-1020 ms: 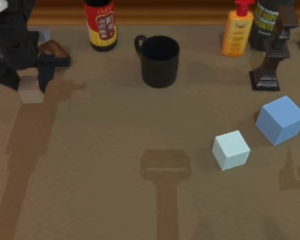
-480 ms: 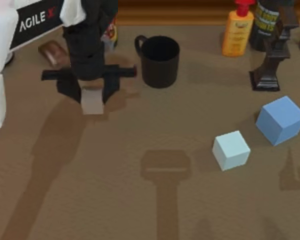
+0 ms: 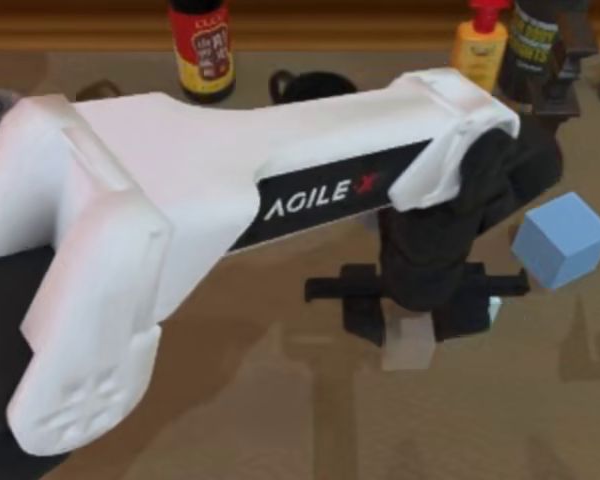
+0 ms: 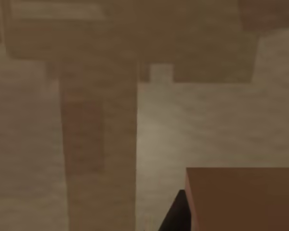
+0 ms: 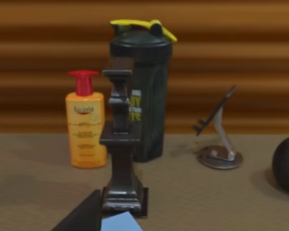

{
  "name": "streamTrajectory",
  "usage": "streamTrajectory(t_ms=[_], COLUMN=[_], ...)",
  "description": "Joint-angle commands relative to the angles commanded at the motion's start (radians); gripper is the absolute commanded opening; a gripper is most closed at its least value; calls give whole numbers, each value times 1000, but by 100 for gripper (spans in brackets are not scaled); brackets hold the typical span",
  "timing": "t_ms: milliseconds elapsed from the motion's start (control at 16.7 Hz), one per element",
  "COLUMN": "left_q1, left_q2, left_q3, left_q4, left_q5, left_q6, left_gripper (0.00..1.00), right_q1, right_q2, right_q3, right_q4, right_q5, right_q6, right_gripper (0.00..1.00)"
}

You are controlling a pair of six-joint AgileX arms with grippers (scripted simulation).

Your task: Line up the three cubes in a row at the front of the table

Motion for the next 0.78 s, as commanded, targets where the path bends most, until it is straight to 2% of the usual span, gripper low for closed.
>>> streamTrajectory(t_ms=[180, 540, 780], left_q1=[-83, -86, -82], left_q2=[-25, -23, 2], left_q3=[-15, -16, -100], left_q4=[5, 9, 122], left_q5=[-5, -5, -5], left_q6=[-82, -85, -90], left_gripper=[0, 0, 0], right_q1=[0, 0, 0], right_q2=[0, 0, 0], right_q3=[0, 0, 0], right_q4=[0, 0, 0], right_q5=[0, 0, 0], right_q6=[0, 0, 0], right_gripper=[100, 100, 100])
